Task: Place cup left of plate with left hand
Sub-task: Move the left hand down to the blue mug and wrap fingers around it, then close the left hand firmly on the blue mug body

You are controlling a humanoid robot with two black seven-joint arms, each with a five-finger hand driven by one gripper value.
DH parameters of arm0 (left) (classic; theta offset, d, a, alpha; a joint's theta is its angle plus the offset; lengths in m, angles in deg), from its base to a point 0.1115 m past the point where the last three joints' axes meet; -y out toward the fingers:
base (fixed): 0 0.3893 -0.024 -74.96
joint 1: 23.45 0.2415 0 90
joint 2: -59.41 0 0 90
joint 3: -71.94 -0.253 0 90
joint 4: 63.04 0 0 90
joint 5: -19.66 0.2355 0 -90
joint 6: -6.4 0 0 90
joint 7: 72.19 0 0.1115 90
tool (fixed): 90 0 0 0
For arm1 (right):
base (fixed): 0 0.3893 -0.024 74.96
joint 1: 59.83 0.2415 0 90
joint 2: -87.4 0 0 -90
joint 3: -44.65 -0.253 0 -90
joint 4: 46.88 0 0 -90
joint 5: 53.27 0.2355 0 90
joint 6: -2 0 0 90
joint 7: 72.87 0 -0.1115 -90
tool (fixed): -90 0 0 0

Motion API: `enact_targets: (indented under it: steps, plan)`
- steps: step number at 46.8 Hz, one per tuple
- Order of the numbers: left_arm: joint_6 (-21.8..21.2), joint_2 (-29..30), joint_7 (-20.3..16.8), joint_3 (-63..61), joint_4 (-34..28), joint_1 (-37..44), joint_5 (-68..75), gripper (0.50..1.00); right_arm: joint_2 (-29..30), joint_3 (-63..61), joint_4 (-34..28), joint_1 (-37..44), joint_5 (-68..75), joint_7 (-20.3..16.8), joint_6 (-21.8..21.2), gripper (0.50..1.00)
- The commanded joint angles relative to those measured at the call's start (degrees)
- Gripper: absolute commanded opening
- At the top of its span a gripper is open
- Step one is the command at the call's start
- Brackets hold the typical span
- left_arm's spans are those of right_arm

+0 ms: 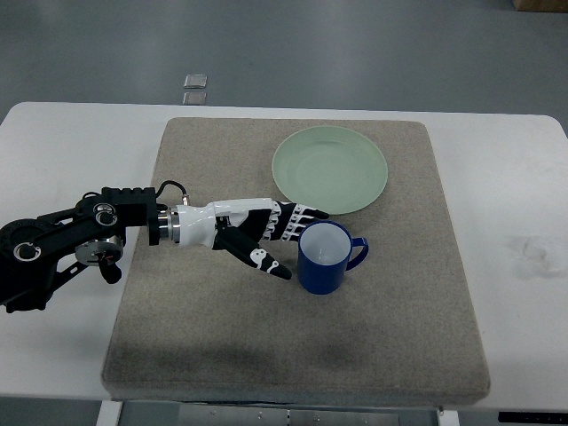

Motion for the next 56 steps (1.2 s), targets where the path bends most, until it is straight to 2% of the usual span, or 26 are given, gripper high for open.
enact_targets:
  steps: [1,48,56]
  plan:
    - [0.0,-0.6,-0.07,0.0,-0.66,0.03,-0.01,0.999,0.0,0.0,0.05,0.0,0.0,0.0,0.0,0.932]
    - [0.0,-5.08,-1.56,1.49,-2.86,2.57,-0.01,0.996,0.0,0.0,0.05,0.0,0.0,0.0,0.0,0.932]
    - [0.0,-5.35,-1.56,1.49,-2.86,2.57,0.52,0.975,0.0,0.0,-0.03,0.0,0.0,0.0,0.0,0.932]
